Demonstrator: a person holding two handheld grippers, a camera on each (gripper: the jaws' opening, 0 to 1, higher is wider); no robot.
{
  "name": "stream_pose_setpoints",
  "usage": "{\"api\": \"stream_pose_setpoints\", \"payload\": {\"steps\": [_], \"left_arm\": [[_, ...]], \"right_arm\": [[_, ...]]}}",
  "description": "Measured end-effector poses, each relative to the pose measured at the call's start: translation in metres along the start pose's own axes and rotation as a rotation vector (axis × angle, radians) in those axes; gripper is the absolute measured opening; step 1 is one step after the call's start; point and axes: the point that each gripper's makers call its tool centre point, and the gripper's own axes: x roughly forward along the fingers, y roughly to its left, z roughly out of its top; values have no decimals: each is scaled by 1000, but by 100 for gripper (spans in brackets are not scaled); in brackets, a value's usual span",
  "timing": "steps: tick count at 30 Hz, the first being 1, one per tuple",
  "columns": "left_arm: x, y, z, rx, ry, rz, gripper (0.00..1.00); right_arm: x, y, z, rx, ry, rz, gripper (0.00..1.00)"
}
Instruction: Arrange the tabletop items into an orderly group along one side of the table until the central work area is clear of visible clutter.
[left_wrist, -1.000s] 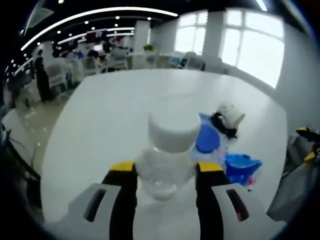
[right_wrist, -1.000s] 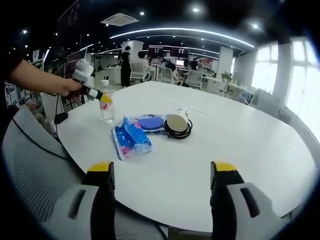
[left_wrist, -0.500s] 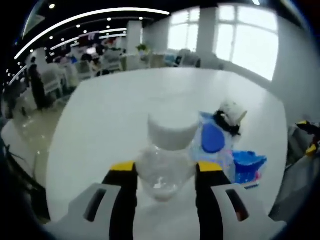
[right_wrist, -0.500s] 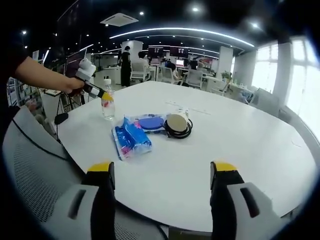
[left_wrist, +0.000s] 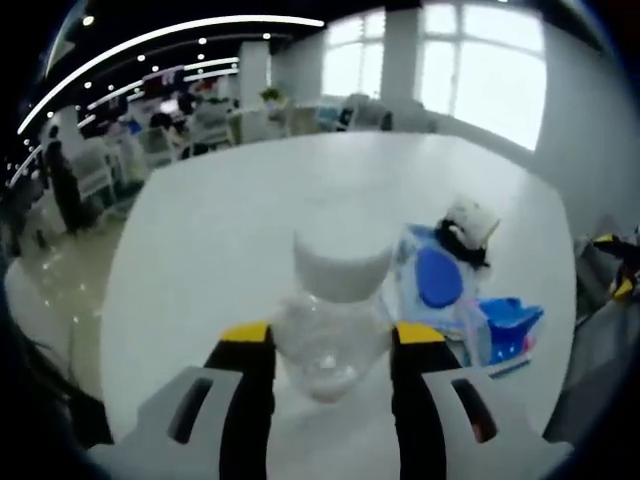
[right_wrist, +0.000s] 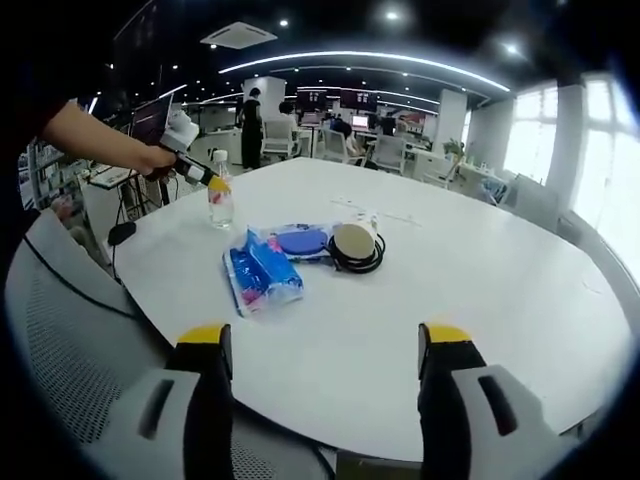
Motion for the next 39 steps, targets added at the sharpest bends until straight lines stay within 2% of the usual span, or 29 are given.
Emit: {"api": "stream_pose_setpoints", "payload": {"steps": [12,27,32,39], "left_arm": [[9,20,4,10,50,-1,42],[9,33,4,92,116,-2,42],[8,35,5,123,122,-1,42],[7,39,6,125,126,18,41]], "right_arm": [[0,1,-2,-5,13,5,74],[1,2,-4,-6,20,7,74],[2,2,-4,-8,22,9,73],[2,2,-4,-8,23,7,73]]}}
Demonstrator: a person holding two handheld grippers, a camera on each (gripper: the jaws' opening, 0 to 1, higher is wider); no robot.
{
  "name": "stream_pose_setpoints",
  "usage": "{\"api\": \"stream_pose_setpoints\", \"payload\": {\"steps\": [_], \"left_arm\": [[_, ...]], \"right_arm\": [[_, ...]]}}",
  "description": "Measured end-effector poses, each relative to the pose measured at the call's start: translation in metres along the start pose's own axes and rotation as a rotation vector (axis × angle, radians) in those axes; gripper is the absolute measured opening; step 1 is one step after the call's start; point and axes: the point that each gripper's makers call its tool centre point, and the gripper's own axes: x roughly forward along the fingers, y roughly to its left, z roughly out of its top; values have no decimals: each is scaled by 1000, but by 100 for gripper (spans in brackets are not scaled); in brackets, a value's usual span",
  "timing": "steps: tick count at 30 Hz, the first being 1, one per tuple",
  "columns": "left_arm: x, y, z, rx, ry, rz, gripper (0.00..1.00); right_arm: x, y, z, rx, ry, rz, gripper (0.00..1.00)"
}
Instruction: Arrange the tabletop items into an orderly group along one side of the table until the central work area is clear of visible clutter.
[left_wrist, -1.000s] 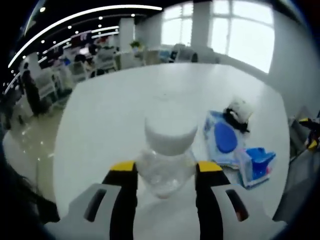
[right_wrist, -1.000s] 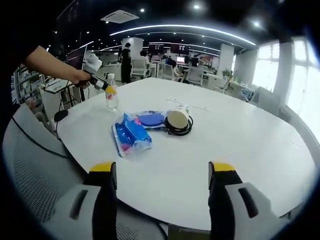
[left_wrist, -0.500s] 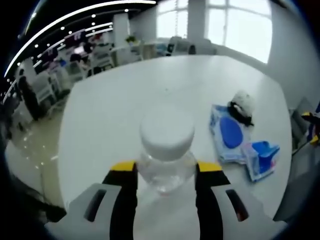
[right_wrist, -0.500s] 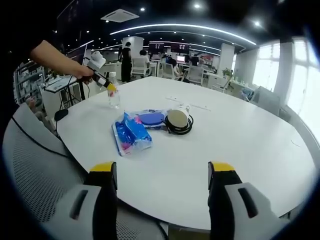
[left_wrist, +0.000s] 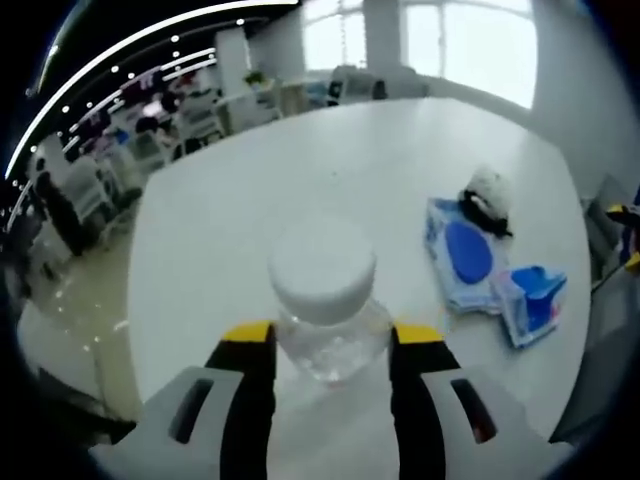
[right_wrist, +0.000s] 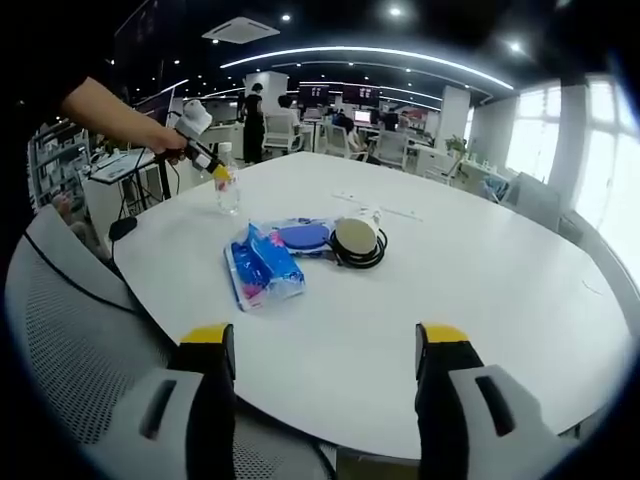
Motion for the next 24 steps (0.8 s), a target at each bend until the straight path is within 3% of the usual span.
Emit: {"api": "stream_pose_setpoints", "payload": {"steps": [10,24], "left_arm": [[0,2,0,19,-1,3,41],[-1,5,0,-15,-4,27,42]], "right_arm": [[0,0,0,-1,1,0,73],[-1,0,0,-1,1,-1,73]]}}
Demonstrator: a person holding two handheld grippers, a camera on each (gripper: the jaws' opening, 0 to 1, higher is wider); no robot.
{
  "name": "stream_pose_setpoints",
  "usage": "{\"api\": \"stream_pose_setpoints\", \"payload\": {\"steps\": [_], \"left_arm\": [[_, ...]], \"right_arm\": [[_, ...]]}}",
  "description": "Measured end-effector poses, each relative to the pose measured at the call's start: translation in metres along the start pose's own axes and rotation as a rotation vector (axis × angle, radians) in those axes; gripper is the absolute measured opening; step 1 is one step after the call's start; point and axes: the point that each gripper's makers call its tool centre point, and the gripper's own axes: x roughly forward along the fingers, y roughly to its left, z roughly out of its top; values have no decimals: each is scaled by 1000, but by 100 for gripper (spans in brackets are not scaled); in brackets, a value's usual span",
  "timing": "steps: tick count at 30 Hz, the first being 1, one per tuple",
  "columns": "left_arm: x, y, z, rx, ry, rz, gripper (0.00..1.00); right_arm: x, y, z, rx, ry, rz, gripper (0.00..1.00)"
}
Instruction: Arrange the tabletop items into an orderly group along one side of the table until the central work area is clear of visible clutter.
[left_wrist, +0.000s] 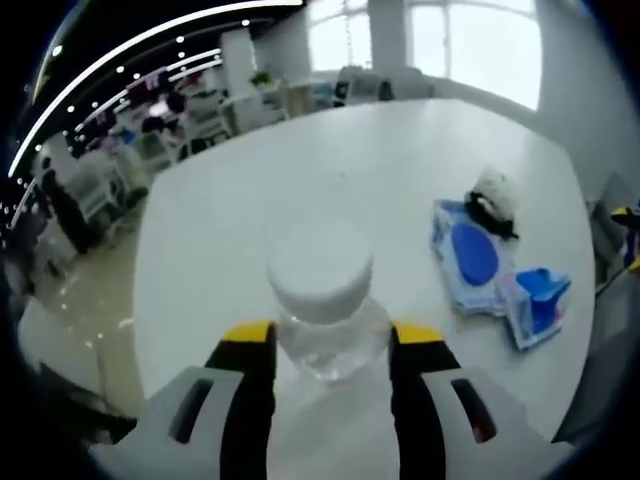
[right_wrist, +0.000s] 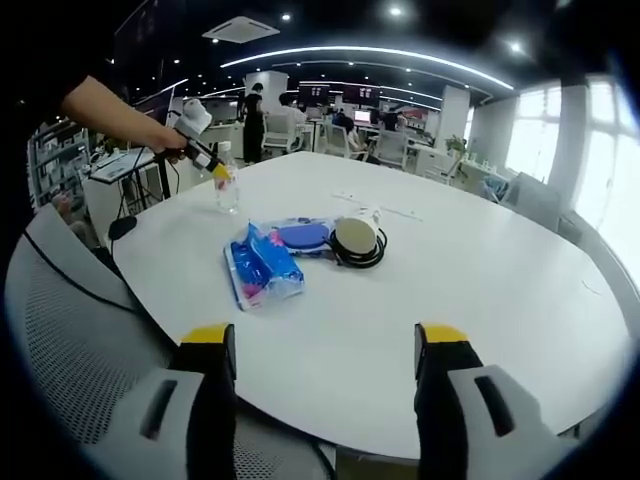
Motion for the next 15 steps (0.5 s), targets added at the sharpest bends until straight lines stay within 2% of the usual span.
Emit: {"api": "stream_pose_setpoints", "payload": {"steps": [3,5,9,15], "left_arm": [[-2,1,6,-12,-23,7,42],[-6,3,17,-41,-70,14,42],[-11,3,21,-37,-67,23,44],[-23,-2,17,-42,-64,32,45]], "right_arm": [[0,0,0,0,-1,1,73],[0,1,1,0,-3,2,73],[0,1,1,-2,-8,3,73],[-1,1,3,0,-18,3,73]]}}
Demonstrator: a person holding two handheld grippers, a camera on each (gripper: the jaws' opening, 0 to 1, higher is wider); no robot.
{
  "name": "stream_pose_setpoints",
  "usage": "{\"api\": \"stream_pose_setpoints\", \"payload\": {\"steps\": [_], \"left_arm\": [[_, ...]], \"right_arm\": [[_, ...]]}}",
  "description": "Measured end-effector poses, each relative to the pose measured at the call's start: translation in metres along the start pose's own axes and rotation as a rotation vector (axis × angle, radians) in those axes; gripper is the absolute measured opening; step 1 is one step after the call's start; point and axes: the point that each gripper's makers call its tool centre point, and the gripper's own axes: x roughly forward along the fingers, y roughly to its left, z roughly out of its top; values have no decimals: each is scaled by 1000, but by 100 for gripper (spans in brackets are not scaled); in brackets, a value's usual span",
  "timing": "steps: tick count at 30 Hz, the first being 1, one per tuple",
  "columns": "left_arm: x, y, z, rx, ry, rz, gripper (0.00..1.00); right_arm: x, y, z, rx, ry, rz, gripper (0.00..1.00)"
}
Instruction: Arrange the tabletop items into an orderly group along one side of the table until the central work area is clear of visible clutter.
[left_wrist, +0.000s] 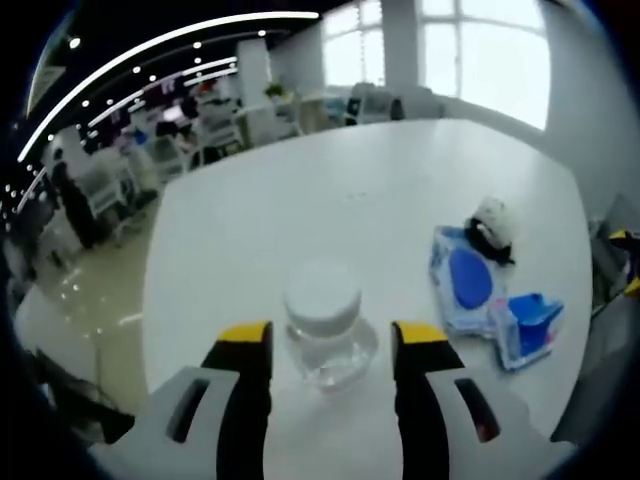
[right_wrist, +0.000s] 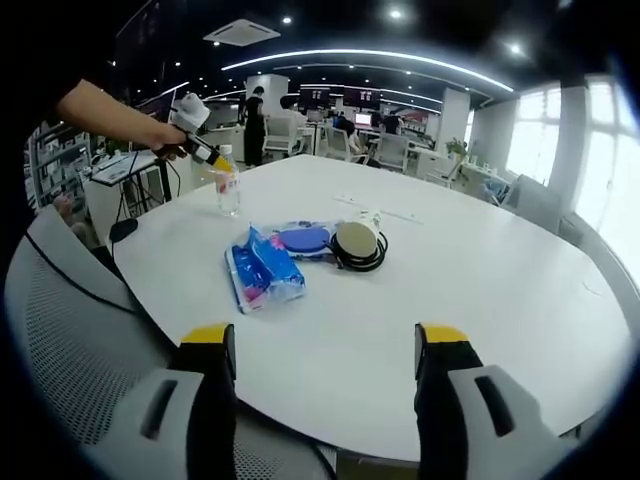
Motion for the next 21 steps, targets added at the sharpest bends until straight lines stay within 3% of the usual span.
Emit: {"api": "stream_pose_setpoints", "payload": {"steps": [14,21], "left_arm": [[-30,-21,-14,-17,-17,2,49],[-42,-34,-23,-31,-28,-15,57]], "right_arm": [[-1,1,4,2,-24,7,73],[-1,2,4,11,-29,13,75]]}}
